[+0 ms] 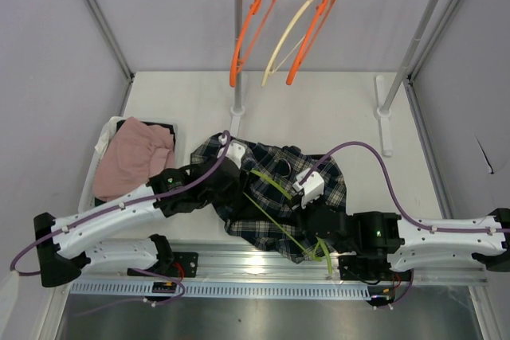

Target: Place the skirt on the hanger

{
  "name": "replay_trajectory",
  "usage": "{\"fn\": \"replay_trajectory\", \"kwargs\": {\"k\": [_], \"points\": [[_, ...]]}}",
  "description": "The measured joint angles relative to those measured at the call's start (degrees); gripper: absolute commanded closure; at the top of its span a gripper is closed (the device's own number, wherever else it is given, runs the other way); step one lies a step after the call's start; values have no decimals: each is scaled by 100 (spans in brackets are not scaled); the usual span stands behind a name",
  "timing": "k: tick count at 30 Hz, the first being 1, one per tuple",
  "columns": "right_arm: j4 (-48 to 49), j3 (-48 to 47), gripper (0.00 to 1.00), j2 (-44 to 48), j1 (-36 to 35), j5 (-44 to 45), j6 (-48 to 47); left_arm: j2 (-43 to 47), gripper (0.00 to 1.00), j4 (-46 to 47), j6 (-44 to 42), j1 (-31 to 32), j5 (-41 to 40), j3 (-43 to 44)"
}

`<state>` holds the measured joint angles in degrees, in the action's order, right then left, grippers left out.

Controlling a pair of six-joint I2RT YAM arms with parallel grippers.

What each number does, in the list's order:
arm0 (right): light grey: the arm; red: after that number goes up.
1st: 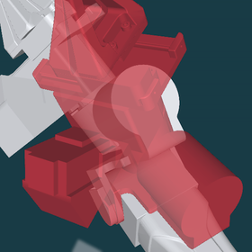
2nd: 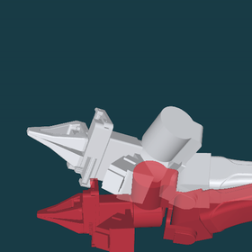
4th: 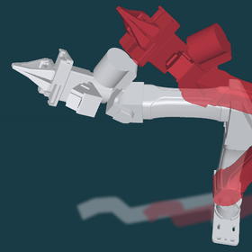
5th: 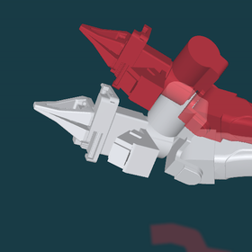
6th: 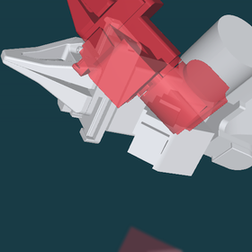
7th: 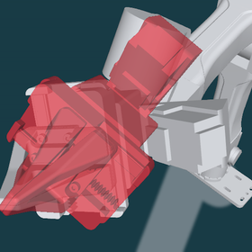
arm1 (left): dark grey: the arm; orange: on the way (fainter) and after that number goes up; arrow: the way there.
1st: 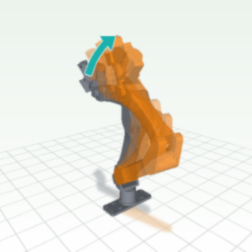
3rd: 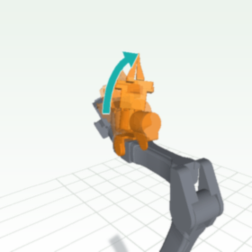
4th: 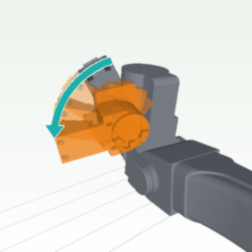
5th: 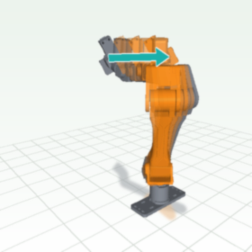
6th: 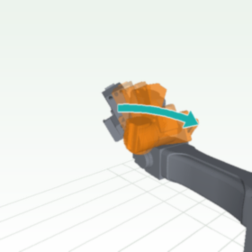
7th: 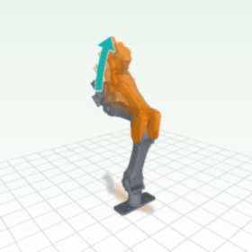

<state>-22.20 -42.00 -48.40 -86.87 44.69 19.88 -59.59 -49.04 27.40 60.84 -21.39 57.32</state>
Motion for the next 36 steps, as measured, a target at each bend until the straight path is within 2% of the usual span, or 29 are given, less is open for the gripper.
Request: {"fn": "replay_trajectory", "kwargs": {"k": [11,15,18,19,22,28,36], "points": [[-61,-37,100,-13,39,-55,0,-1104,32,122,293,551,-1025,66],[-68,-79,100,-20,39,-61,0,-1460,38,44,431,612,-1458,142],[-70,-83,100,-17,39,-61,0,-1650,67,-52,533,614,-1716,221],[-70,-87,100,-20,39,-61,-2,-1714,81,-116,555,619,-1794,278],[-74,-133,100,-24,39,-61,-20,-1790,98,-299,603,662,-1952,483],[-127,-302,100,-170,28,-24,-55,-1775,100,-745,614,726,-2035,1167],[-431,-527,100,-656,-186,435,-63,-1416,100,-1176,710,739,-1587,1860]]}}
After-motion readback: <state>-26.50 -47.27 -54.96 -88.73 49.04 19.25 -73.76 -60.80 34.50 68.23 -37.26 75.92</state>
